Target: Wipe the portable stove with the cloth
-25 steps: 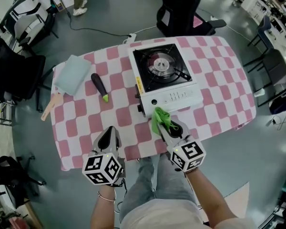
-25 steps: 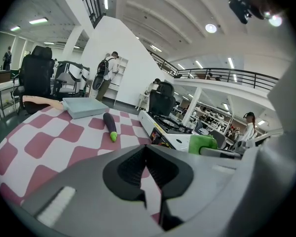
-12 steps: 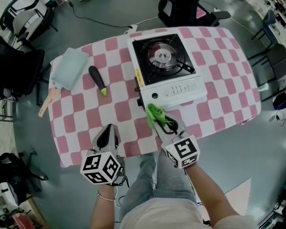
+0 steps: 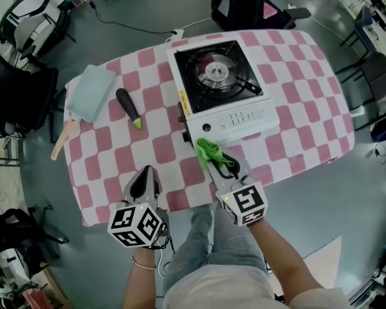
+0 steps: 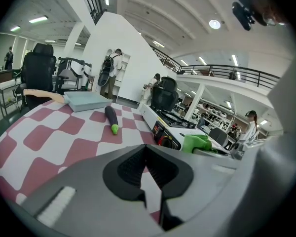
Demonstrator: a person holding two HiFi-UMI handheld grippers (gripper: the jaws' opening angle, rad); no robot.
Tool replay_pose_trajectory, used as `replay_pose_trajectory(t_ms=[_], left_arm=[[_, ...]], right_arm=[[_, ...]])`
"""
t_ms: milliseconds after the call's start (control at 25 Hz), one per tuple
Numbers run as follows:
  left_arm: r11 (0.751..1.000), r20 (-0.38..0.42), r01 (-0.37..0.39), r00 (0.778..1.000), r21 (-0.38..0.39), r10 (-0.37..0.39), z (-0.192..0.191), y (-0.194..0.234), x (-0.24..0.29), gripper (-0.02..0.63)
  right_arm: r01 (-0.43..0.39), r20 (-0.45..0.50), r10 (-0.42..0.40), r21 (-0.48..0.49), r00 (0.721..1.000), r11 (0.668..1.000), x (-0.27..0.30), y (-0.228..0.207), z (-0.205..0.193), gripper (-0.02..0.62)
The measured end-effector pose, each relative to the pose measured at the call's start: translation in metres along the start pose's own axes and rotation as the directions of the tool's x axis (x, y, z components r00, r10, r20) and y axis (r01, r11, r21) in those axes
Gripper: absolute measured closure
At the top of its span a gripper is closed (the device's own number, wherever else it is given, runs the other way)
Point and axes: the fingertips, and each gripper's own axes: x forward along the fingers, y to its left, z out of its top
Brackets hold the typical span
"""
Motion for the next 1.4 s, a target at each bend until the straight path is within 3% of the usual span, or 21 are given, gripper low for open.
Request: replay_pose_trajectory(t_ms=[1400], left_arm=[[0.998, -0.041, 0.064, 0.997, 0.03, -0.063, -0.001, -0.031, 0.02, 0.606]], right_arm=[[0.138, -0.002, -0.138, 0.036, 0.99, 0.99, -0.026, -0.052, -0.005, 0.512]])
